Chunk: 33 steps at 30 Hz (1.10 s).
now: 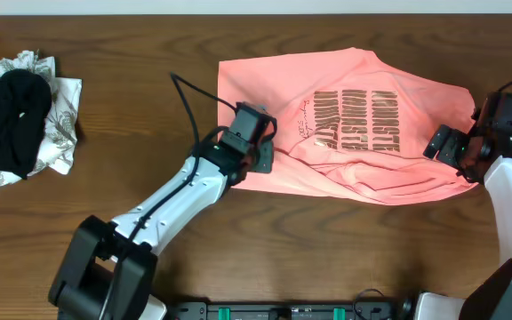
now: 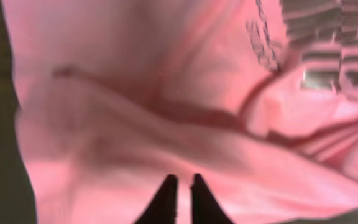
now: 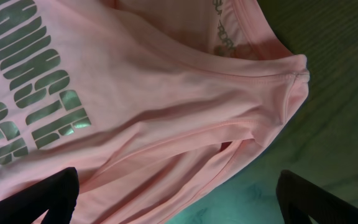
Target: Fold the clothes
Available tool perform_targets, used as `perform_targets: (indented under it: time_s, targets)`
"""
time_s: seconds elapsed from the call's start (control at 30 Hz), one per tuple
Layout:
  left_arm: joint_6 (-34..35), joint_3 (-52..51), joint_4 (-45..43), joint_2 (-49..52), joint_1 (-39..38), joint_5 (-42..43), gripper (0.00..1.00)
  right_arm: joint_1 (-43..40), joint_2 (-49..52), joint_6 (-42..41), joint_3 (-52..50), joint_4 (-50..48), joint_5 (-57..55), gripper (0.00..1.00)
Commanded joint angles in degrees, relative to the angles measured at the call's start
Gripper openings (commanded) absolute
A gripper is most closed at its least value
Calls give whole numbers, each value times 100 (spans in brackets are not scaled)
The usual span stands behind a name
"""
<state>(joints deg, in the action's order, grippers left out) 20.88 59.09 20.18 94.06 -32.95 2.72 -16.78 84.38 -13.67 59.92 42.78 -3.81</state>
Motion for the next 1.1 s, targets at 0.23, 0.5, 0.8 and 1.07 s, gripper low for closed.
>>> perform_targets:
  time_s: [0.23, 0.5, 0.8, 1.07]
  targets:
    - [-96, 114, 748, -13, -278, -87, 6, -4, 39, -48, -15, -9, 24, 99]
    - [-94, 114, 581, 133, -326, -87, 6, -4, 39, -46, -15, 9, 24, 99]
    - [-94, 114, 494, 557, -483, -59, 6, -4, 39, -50, -15, -11, 24, 99]
    - [-96, 114, 76, 586, -601, -68, 6, -4, 39, -42, -15, 13, 214, 98]
